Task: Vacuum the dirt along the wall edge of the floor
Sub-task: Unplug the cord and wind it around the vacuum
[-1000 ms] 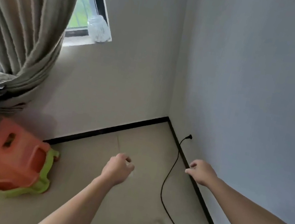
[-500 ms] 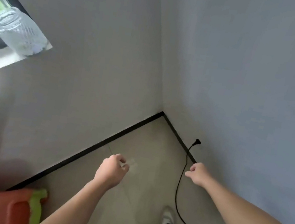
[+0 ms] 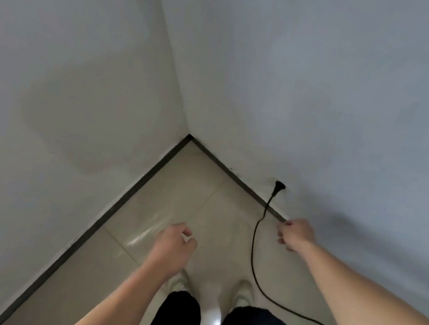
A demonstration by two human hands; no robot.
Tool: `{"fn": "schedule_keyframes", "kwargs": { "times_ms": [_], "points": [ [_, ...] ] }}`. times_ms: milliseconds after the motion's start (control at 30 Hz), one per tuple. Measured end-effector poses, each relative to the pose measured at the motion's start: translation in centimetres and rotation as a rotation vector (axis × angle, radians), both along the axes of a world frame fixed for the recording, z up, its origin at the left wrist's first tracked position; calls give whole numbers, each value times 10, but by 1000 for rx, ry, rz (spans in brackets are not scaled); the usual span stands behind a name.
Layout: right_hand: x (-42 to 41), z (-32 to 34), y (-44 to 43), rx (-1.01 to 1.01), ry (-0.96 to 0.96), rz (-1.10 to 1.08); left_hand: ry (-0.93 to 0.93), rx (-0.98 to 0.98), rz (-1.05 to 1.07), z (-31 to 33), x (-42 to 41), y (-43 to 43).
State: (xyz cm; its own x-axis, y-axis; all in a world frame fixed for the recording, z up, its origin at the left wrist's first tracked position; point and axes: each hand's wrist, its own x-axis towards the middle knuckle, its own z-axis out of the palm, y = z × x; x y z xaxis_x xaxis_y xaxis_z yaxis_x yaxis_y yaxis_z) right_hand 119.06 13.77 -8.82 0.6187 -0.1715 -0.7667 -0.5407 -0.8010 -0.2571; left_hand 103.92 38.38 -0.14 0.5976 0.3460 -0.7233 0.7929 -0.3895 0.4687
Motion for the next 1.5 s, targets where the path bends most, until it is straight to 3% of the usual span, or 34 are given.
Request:
{"fn": "schedule_keyframes", "kwargs": {
  "times_ms": [300, 467, 633, 933, 1133, 1233, 1367, 1500],
  "points": [
    [64, -162, 37, 68, -173, -337, 25, -24, -100, -146, 37, 19],
    [55, -189, 44, 121, -234, -487, 90, -59, -104, -179, 39, 5],
    [55, -190, 49, 111, -303, -472, 98, -68, -87, -180, 49, 6],
    [-50, -137, 62, 76, -124, 75, 36, 3, -113, -130, 63, 36],
    [-56, -61, 54, 281, -93, 139, -23, 35, -126, -69, 61, 54],
    [-61, -5, 46, 417, -143, 123, -140, 76, -232, -27, 62, 51],
    [-83, 84, 44, 445, -176, 293, -270, 127, -461, 51, 57, 44],
    [-118, 181, 54, 494, -270, 309, -384, 26, -725, 129, 42, 49]
  ]
}}
